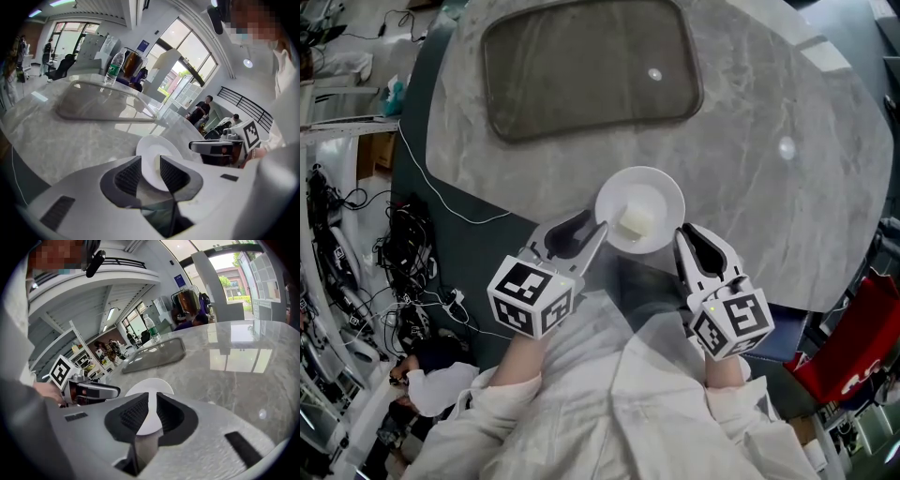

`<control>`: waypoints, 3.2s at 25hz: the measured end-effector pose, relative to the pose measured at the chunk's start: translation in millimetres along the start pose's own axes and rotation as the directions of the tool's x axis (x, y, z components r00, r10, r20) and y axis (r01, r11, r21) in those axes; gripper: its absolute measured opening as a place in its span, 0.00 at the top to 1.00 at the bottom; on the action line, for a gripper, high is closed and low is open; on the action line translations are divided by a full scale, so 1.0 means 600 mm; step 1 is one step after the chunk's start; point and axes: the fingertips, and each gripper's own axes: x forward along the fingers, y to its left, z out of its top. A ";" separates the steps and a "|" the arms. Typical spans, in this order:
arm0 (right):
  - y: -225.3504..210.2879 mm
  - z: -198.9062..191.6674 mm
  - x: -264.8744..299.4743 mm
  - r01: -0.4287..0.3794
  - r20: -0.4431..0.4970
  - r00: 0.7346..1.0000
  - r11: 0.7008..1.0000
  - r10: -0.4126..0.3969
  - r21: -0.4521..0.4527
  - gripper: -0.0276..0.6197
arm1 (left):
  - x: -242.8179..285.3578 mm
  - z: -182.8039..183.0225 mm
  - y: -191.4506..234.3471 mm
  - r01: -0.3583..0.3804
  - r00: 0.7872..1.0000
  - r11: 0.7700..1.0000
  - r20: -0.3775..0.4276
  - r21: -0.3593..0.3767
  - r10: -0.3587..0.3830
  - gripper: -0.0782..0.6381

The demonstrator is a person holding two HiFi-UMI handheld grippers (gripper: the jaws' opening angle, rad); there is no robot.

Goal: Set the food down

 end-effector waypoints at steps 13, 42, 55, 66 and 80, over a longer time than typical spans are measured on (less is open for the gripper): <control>-0.030 -0.045 0.013 0.036 -0.086 0.996 0.999 -0.034 0.022 0.77 | 0.016 -0.035 0.006 -0.007 0.998 0.998 -0.059 -0.057 0.003 0.70; -0.046 -0.082 0.038 0.084 -0.169 0.982 0.996 -0.082 0.000 0.79 | 0.030 -0.050 0.013 0.009 0.995 0.998 -0.103 -0.066 -0.016 0.71; -0.048 -0.080 0.038 0.107 -0.172 0.980 0.994 -0.101 0.023 0.83 | 0.033 -0.047 0.017 0.014 0.994 0.999 -0.108 -0.049 -0.019 0.77; -0.041 -0.044 0.036 0.062 -0.145 0.988 0.998 -0.058 0.020 0.85 | 0.021 -0.020 0.017 -0.032 0.996 0.999 -0.085 -0.027 0.030 0.77; -0.042 0.042 0.039 -0.038 -0.093 0.995 0.998 0.033 -0.059 0.86 | 0.005 0.042 0.004 -0.098 0.995 0.995 -0.033 0.014 0.098 0.77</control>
